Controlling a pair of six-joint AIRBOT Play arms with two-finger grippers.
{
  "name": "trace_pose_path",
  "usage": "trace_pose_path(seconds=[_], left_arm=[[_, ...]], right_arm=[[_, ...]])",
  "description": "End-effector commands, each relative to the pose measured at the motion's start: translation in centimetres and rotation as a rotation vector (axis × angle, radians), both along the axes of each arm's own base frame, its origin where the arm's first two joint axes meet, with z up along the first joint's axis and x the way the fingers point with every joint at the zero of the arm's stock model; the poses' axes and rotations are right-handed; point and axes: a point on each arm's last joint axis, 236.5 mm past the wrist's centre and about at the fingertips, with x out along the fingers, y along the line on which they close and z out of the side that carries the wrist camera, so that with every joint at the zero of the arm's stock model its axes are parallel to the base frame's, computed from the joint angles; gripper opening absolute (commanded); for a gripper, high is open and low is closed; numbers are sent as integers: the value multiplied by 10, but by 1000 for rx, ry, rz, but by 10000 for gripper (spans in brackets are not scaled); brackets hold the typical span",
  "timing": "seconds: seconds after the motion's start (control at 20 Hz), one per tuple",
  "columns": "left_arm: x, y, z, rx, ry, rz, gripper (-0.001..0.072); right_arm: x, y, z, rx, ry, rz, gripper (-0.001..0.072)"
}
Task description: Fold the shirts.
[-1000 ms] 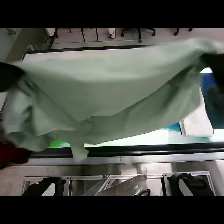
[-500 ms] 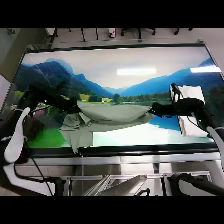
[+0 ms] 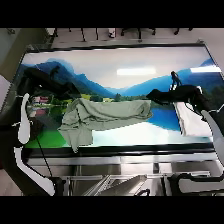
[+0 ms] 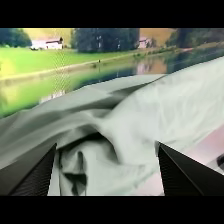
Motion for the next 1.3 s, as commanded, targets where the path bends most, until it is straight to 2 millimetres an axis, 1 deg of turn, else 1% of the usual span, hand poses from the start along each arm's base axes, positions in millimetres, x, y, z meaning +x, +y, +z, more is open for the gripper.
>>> trace_pose_path(seconds=[0.0,0.05,0.1,0.15,0.2,0.25,0.3,0.4,0.45,0.5,0.55,0.65,0.7,0.85,0.95,1.05,1.1,1.15,1.25], left_arm=[[-18,28,39,-2,39,16,708],[-30,37,44,2,61,24,708],[-46,51,43,31,91,43,708],[-65,66,38,74,126,67,708],[-87,80,29,120,169,87,708],[-114,92,18,161,219,86,709],[-145,100,6,187,278,78,709],[-200,108,-17,187,387,83,708],[-221,111,-28,179,423,102,708],[-235,114,-41,171,445,140,708],[-246,115,-54,161,459,177,708],[-259,105,-75,114,481,209,708],[-261,97,-84,85,480,214,708],[-251,62,-107,-29,459,230,708],[-243,49,-117,-46,460,220,708],[-235,41,-124,-32,462,178,707],[-230,37,-126,-24,457,159,636],[-225,34,-128,-16,449,143,442],[-216,29,-129,-5,435,113,18]], right_arm=[[-18,-25,14,-31,52,83,490],[-33,-37,9,-49,104,111,491],[-49,-46,2,-62,159,138,492],[-65,-54,-7,-75,213,160,492],[-79,-58,-16,-91,246,197,492],[-93,-59,-26,-101,281,229,492],[-105,-57,-35,-98,305,263,492],[-123,-50,-49,-81,331,303,492],[-128,-47,-54,-70,336,306,492],[-131,-46,-60,-65,346,296,492],[-133,-46,-64,-64,352,291,492],[-134,-43,-67,-49,361,287,492],[-134,-43,-68,-47,362,285,492],[-124,-37,-70,-43,335,265,491],[-114,-28,-71,-21,313,248,491],[-103,-15,-75,-3,289,229,491],[-101,-10,-80,-7,287,228,491],[-100,-5,-86,-15,291,236,490],[-103,5,-100,-19,315,257,487]])
